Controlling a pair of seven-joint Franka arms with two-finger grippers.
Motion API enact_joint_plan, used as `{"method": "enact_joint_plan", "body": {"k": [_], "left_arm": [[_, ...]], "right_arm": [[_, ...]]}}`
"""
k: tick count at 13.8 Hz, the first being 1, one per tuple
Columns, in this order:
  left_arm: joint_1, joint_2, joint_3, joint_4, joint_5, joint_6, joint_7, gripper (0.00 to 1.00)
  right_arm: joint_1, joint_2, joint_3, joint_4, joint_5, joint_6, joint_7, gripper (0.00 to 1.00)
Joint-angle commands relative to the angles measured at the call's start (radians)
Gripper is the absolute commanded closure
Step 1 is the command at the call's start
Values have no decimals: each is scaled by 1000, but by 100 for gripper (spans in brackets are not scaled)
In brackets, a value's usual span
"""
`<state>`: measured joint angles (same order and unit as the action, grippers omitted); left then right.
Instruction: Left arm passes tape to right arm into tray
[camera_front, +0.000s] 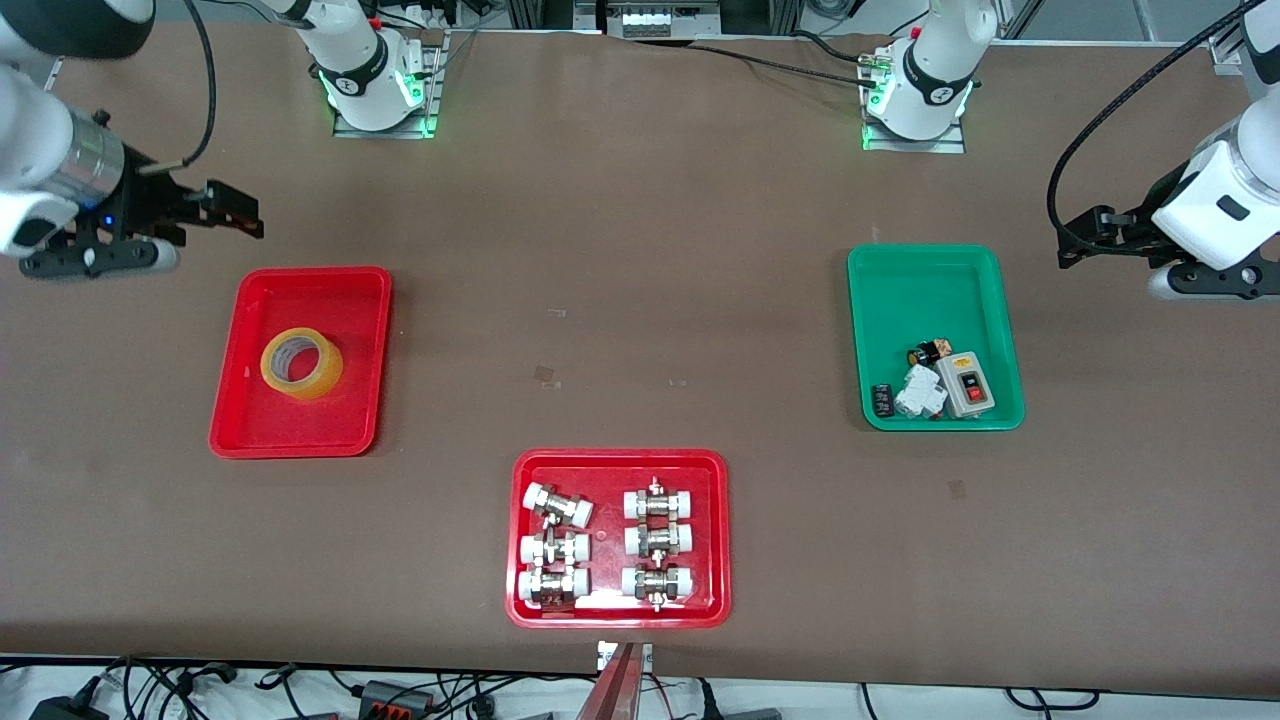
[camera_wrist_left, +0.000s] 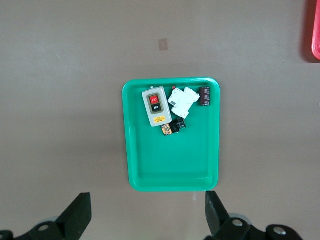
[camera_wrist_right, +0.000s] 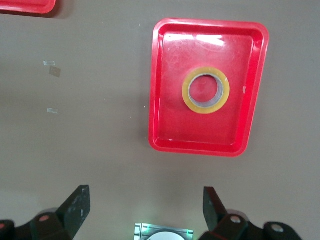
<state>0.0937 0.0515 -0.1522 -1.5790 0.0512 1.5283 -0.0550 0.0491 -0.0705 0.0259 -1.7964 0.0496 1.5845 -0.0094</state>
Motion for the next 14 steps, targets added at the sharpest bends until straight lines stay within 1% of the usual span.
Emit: {"method": "enact_joint_plan", "body": {"k": [1,3,5,8,14], "left_arm": [[-2,7,0,22,13,-17,-8,0],[-2,7,0,22,13,-19,-6,0],[-2,7,0,22,13,-19,-5,0],[-2,7,0,22,13,-19,-3,0],[-2,7,0,22,12,-19,-3,0]], "right_arm": [[-14,-51,3,-45,-17,37,23,0],[-40,21,3,43,-17,-18,48,0],[-37,31,5,109,-17,-50,48,0],[-45,64,2,162,-13,-52,35,0],[-38,74,6,213,-13,-52,32,0]]}}
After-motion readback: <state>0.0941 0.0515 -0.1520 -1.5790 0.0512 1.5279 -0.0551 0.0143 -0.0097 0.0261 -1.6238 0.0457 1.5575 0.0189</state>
